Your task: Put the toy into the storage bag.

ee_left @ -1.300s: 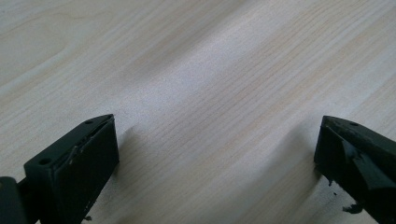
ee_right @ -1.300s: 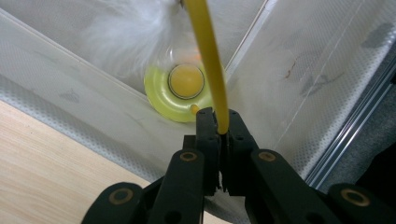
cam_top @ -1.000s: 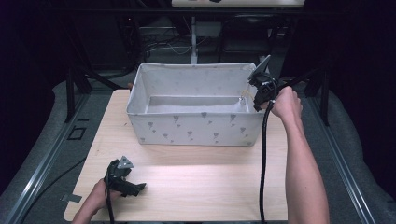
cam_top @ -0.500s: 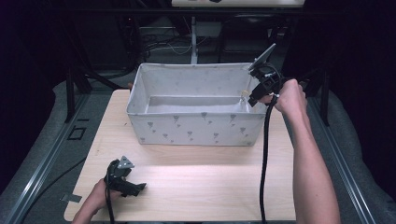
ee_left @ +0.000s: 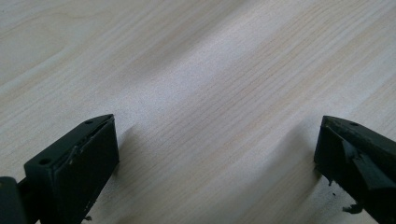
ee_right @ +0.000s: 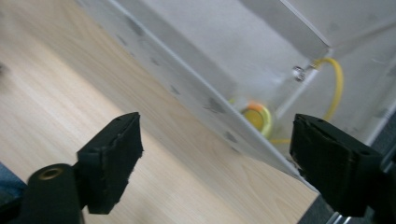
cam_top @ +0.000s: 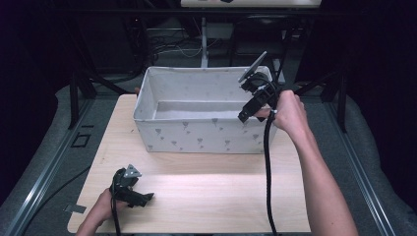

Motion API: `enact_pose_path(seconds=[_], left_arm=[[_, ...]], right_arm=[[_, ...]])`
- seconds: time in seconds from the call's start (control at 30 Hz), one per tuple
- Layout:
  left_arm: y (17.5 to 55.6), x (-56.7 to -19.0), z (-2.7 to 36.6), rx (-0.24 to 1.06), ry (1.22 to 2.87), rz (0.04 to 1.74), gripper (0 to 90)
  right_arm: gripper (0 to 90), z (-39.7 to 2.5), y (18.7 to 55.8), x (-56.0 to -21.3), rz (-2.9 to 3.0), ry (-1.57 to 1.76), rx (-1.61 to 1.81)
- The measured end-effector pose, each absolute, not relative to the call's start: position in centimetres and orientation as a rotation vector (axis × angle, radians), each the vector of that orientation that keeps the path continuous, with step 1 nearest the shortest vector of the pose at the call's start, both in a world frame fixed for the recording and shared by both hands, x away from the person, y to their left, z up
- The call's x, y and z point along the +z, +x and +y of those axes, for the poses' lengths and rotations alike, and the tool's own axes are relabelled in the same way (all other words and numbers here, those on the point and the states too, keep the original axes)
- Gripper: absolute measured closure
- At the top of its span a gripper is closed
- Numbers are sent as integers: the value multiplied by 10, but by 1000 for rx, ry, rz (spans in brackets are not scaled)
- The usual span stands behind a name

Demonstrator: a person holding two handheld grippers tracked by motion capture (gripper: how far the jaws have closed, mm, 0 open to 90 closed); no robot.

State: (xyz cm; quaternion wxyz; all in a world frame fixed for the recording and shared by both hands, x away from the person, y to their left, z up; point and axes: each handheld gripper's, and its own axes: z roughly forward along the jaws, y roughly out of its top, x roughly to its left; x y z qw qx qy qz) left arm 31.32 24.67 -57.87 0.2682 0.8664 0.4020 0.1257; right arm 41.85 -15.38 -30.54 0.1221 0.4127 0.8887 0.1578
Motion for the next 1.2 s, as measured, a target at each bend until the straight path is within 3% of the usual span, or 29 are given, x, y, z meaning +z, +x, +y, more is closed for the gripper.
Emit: enact_pose_path(seconds=[0.43, 1.2], left_arm=[[313, -579, 247, 339, 2336, 1085, 0], [313, -579, 247, 341, 2333, 1086, 0]], right_arm=[[31, -118, 382, -331, 2674, 1026, 501], [19, -123, 336, -423, 2769, 976, 437]])
